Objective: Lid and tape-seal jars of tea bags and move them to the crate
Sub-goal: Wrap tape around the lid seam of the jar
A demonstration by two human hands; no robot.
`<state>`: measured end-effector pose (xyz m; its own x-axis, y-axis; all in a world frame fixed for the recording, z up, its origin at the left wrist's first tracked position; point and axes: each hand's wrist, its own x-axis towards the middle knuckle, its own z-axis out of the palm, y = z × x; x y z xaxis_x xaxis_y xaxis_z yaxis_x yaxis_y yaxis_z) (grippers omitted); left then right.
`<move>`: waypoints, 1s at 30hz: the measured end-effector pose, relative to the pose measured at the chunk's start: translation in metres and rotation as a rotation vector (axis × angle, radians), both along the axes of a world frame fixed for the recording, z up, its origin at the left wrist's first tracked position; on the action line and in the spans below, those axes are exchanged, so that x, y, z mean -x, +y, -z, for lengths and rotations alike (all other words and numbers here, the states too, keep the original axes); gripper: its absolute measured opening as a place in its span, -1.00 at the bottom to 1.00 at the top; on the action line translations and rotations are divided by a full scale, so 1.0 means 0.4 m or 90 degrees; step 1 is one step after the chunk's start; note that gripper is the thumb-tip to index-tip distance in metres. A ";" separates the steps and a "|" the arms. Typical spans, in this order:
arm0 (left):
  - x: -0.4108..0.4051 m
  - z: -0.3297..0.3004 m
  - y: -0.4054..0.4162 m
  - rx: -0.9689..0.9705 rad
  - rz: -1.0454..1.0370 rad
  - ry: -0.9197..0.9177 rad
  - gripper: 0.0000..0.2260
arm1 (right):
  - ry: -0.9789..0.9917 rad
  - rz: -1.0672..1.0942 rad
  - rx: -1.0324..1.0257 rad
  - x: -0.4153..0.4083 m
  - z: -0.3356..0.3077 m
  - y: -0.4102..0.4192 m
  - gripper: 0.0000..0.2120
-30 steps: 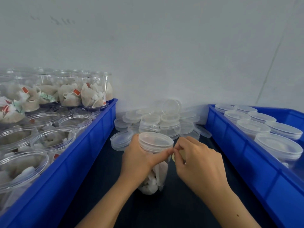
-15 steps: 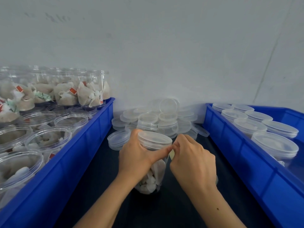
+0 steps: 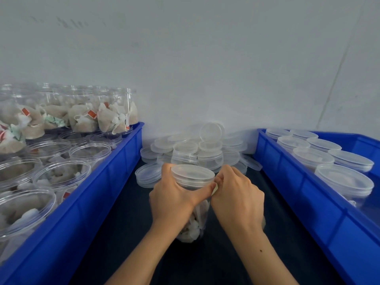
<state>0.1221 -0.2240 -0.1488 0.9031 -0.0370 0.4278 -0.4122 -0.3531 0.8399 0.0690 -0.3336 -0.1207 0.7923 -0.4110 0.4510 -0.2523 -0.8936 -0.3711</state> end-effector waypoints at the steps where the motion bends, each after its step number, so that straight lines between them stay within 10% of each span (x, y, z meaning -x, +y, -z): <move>1: 0.002 0.000 0.000 0.000 -0.003 0.000 -0.28 | -0.001 0.002 -0.001 -0.002 0.001 0.001 -0.93; 25: 0.038 0.029 0.057 0.007 0.028 0.001 -0.35 | 0.000 0.166 -0.046 -0.060 -0.047 -0.174 -0.88; 30: -0.011 0.010 0.079 -0.005 0.010 -0.007 -0.44 | -0.070 0.017 0.038 -0.034 0.019 -0.162 -0.90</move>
<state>0.1264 -0.1922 -0.1526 0.8974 -0.0543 0.4378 -0.4273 -0.3538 0.8320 0.0827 -0.3984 -0.1283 0.7259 -0.4010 0.5588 -0.2373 -0.9086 -0.3437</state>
